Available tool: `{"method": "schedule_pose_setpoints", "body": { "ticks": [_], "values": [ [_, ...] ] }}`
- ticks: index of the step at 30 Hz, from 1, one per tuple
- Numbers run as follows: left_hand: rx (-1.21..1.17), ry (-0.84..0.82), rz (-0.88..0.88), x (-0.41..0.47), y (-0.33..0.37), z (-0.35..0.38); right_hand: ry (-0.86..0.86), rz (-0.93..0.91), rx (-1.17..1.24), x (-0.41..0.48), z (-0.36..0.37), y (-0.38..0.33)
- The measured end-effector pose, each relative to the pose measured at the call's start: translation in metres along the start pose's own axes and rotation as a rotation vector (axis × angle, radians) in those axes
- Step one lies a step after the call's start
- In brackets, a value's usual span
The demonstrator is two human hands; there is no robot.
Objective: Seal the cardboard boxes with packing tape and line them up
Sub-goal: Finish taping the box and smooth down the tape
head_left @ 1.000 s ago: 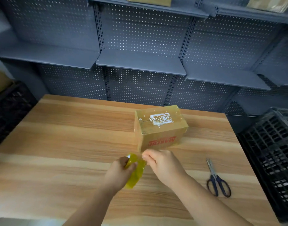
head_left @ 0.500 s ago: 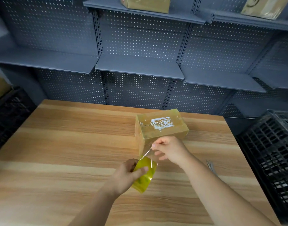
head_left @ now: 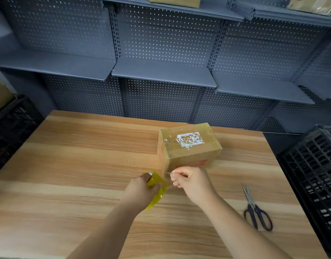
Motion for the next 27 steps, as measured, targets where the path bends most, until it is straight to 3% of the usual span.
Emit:
{"method": "schedule_pose_setpoints", "body": {
  "ticks": [4, 10, 16, 20, 23, 27],
  "values": [
    [0.173, 0.020, 0.012, 0.009, -0.004, -0.011, 0.063, -0.024, 0.091, -0.005, -0.009, -0.001],
    [0.304, -0.198, 0.203, 0.008, 0.016, -0.014, 0.133, 0.242, 0.394, 0.002, -0.013, 0.042],
    [0.129, -0.449, 0.257, -0.003, 0.019, -0.003, 0.156, 0.282, 0.485, 0.008, -0.009, 0.050],
    [-0.025, -0.621, 0.163, -0.012, 0.000, 0.007, 0.112, 0.255, 0.433, 0.014, -0.006, 0.049],
    [0.010, -0.558, 0.165, -0.008, -0.007, 0.006, 0.112, 0.236, 0.391, 0.017, -0.005, 0.050],
    [0.335, -0.309, 0.339, 0.012, -0.002, -0.006, 0.151, 0.247, 0.389, 0.020, -0.004, 0.059]
  ]
}}
Point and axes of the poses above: each hand's wrist, its own x-axis towards the middle knuckle, its own z-axis out of the palm, y = z × x, the point moved 10 cm from there along x, towards the middle knuckle, and after that the axes turned 8 degrees about y, right-handed, at the moved point
